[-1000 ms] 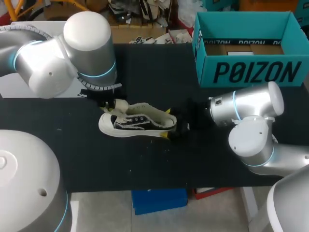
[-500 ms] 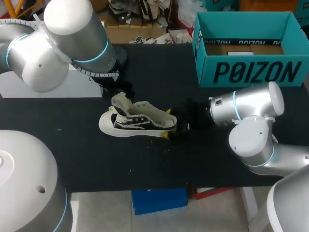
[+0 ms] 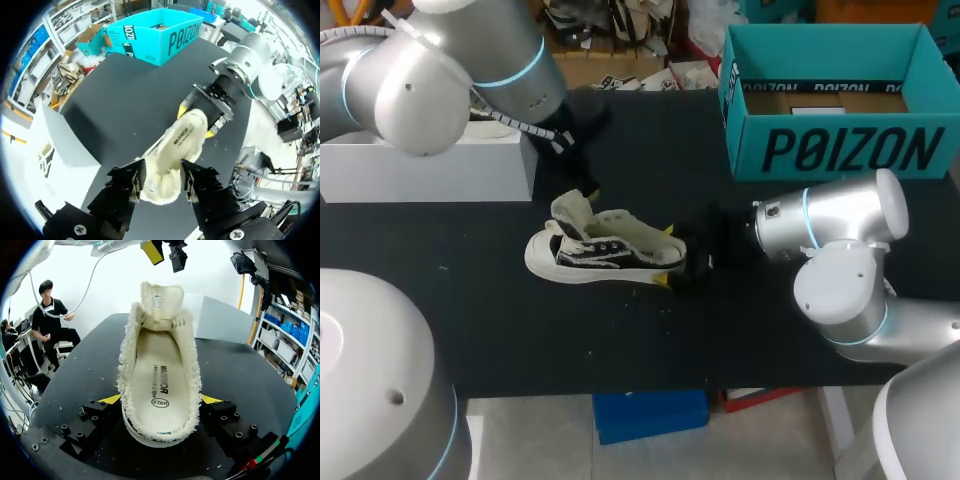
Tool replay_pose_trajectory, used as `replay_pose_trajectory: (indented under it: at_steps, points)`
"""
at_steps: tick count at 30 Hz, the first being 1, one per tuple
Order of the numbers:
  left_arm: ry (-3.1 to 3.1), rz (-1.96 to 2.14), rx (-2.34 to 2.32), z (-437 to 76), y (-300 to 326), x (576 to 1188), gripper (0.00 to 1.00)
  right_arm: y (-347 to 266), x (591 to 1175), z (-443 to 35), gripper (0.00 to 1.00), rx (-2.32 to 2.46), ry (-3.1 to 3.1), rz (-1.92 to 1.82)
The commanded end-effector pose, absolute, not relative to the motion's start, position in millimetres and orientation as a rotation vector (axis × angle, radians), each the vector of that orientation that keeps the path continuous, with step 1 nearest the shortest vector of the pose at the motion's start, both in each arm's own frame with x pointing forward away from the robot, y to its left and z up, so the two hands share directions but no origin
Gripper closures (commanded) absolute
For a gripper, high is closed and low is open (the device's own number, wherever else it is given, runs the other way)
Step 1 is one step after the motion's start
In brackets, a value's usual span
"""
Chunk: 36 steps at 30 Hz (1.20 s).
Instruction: Take the shoe out of the shoebox, open the shoe tongue, remove and reinsert the insole, then place the shoe into the shoebox
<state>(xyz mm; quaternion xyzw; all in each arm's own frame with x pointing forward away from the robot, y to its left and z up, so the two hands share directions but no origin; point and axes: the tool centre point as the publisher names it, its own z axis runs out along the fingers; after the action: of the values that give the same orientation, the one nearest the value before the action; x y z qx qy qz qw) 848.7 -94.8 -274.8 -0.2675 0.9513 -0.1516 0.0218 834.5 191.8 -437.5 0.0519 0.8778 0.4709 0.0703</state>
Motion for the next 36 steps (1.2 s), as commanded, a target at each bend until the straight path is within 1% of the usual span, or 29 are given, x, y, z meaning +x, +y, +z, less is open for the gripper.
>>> replay_pose_trajectory:
  at_steps: [1, 12, 15, 18, 26, 36]
  points:
    - [3.502, -0.299, 0.274, -280, -104, 865, 1.0, 190, 834, -442, 1.0, 0.159, 2.641, 1.414]
    - [3.502, -0.299, 0.274, -280, -104, 865, 1.0, 190, 834, -442, 1.0, 0.159, 2.641, 1.414]
    - [3.429, -0.195, 0.582, -291, -111, 852, 1.0, 190, 834, -442, 1.0, 0.159, 2.641, 1.414]
    - [3.438, -0.214, 0.675, -295, -115, 845, 1.0, 190, 834, -442, 1.0, 0.159, 2.641, 1.414]
    - [3.426, -0.218, 0.689, -305, -118, 844, 1.0, 190, 834, -442, 1.0, 0.159, 2.641, 1.414]
    - [3.5, -0.207, 0.564, -328, -120, 843, 1.0, 190, 834, -442, 1.0, 0.159, 2.641, 1.414]
